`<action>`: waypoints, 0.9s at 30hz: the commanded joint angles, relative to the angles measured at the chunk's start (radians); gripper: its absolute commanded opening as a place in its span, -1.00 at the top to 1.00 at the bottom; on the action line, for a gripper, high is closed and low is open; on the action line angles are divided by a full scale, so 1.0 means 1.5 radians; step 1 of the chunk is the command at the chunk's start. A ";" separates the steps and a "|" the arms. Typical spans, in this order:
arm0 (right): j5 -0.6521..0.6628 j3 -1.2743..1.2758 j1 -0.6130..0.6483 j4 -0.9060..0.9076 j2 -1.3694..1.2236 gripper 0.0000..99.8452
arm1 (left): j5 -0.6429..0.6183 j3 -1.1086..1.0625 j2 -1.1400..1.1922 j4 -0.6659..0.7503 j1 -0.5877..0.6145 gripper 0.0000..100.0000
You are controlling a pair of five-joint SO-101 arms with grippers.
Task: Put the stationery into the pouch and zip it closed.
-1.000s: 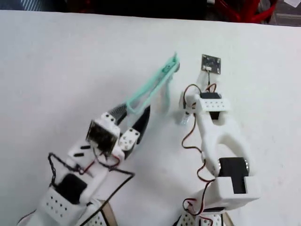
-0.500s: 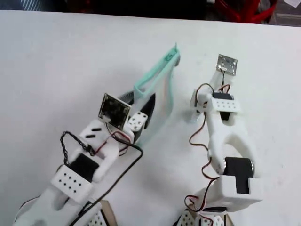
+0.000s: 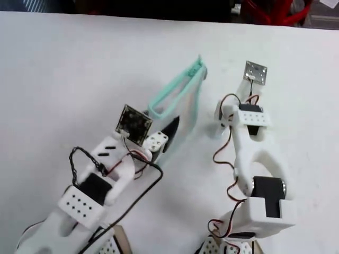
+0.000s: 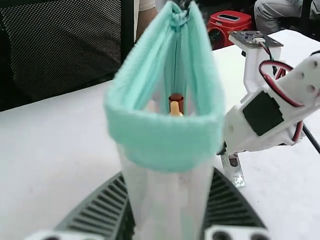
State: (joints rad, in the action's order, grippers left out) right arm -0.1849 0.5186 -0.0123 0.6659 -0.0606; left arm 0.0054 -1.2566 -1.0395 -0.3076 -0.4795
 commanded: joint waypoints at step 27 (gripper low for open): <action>-0.006 -0.003 -0.025 0.041 0.124 0.96 | -0.049 0.028 0.009 -0.058 0.034 0.54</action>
State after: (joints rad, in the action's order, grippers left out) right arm -0.1849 0.5186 -0.0245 0.6920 0.0269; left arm -0.0591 -1.2582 -1.0242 -0.3997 -0.4350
